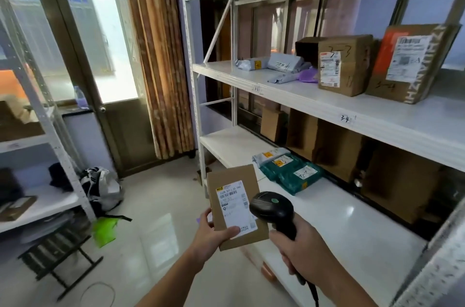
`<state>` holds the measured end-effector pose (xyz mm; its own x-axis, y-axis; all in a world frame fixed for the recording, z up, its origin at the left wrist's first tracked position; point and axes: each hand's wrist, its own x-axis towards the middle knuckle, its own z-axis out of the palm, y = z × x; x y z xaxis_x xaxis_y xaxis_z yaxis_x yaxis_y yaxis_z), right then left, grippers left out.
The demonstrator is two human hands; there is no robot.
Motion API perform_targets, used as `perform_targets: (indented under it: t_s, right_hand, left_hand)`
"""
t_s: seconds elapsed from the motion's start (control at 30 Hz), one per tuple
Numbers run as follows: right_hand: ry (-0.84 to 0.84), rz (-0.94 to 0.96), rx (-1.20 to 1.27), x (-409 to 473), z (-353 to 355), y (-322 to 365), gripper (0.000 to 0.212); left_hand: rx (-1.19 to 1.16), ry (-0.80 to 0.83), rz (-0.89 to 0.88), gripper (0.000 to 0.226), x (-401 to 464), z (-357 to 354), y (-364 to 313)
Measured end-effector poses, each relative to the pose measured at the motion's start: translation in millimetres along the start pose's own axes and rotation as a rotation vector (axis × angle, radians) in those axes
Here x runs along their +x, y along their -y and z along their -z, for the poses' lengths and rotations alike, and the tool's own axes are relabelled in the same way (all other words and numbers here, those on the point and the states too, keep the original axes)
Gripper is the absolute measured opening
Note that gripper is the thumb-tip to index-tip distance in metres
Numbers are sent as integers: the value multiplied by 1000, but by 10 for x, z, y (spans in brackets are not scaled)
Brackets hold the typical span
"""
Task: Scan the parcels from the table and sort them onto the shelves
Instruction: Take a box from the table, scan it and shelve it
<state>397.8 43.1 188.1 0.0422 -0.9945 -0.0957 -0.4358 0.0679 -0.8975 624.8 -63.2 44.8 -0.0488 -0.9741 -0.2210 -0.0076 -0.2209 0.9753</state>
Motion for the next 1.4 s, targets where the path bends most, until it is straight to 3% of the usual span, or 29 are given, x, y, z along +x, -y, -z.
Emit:
perform_targets:
  t_s: [0.2, 0.5, 0.83, 0.97, 1.2, 1.4]
  right_hand:
    - [42, -11, 26, 848, -184, 184, 4]
    - [32, -19, -14, 1916, -567, 415, 11]
    - [-104, -102, 36, 2956, -1247, 686, 15]
    - [-156, -144, 46, 3309, -1340, 721, 13]
    - [-220, -269, 70, 4166, -1281, 567, 4]
    - [-237, -284, 110, 4904, -1159, 489, 4]
  left_hand:
    - [-5, -13, 6, 124, 717, 323, -212]
    - [-16, -2, 45, 112, 1750, 904, -433]
    - [-31, 200, 71, 103, 3104, 1617, -642]
    - [-46, 276, 100, 91, 3608, 1650, -693]
    - [-5, 428, 198, 128, 4571, 1520, -609]
    - [-12, 492, 304, 119, 5433, 1347, -582]
